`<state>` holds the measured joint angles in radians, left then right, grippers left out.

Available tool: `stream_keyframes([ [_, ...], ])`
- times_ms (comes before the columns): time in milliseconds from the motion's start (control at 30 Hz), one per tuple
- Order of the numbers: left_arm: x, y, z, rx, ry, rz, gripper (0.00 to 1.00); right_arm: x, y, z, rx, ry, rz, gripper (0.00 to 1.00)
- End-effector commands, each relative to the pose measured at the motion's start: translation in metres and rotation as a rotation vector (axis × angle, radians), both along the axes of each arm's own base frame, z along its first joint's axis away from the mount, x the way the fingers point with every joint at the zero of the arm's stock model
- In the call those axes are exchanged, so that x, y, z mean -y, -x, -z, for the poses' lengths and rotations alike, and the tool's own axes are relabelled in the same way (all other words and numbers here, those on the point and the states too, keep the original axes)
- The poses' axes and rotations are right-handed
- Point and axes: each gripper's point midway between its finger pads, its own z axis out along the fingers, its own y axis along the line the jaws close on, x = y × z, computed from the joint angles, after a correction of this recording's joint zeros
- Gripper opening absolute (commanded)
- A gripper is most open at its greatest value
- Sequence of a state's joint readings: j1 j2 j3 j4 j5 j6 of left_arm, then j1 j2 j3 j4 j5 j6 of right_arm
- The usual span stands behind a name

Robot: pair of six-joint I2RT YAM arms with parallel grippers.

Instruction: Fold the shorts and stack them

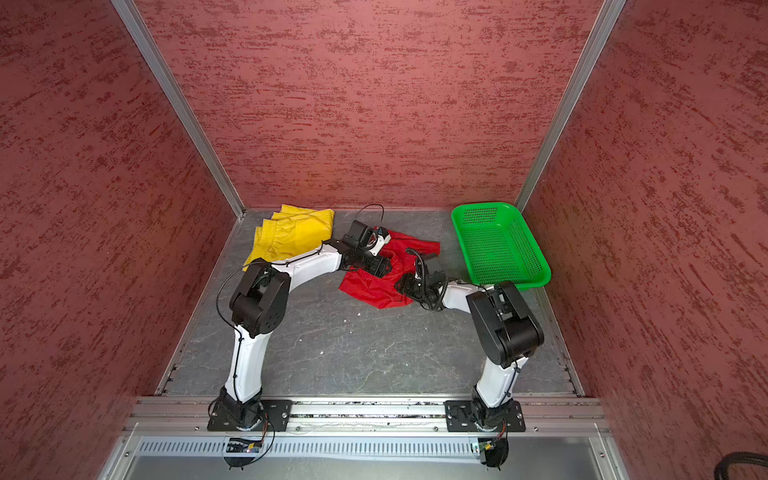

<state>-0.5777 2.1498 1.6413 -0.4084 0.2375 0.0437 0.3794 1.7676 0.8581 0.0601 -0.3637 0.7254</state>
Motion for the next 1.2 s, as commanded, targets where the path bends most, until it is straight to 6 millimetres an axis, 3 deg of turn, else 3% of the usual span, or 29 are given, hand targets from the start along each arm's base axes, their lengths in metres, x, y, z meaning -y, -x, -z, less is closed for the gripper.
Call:
stream_keyframes([
  [0, 0.001, -0.01, -0.011, 0.035, 0.002, 0.016, 0.79, -0.002, 0.005, 0.009, -0.018, 0.013, -0.01, 0.55],
  [200, -0.01, -0.016, -0.035, 0.038, 0.092, 0.051, 0.91, -0.001, 0.008, 0.011, -0.023, 0.019, -0.015, 0.55],
  [467, 0.0, 0.006, -0.019, -0.059, 0.144, 0.157, 0.89, -0.002, 0.01, 0.014, -0.031, 0.017, -0.016, 0.56],
  [567, 0.008, 0.009, -0.013, -0.074, 0.146, 0.17, 0.79, -0.001, 0.011, 0.014, -0.033, 0.018, -0.016, 0.56],
  [600, 0.011, 0.01, -0.014, -0.075, 0.149, 0.173, 0.71, -0.001, 0.012, 0.016, -0.038, 0.021, -0.016, 0.55],
  [700, 0.016, 0.007, -0.02, -0.07, 0.162, 0.165, 0.32, 0.001, 0.015, 0.018, -0.048, 0.034, -0.015, 0.54],
  [833, 0.009, -0.007, -0.041, -0.052, 0.176, 0.108, 0.05, 0.005, 0.024, 0.023, -0.07, 0.065, -0.013, 0.5],
  [900, 0.0, -0.018, -0.056, -0.037, 0.194, 0.061, 0.0, 0.005, 0.033, 0.027, -0.09, 0.087, -0.02, 0.48],
  [1033, -0.037, -0.049, -0.077, -0.005, 0.202, -0.113, 0.0, 0.007, 0.058, 0.039, -0.143, 0.155, -0.039, 0.47],
  [1167, -0.081, -0.068, -0.064, -0.051, 0.129, -0.258, 0.0, 0.015, 0.081, 0.046, -0.194, 0.22, -0.028, 0.46],
])
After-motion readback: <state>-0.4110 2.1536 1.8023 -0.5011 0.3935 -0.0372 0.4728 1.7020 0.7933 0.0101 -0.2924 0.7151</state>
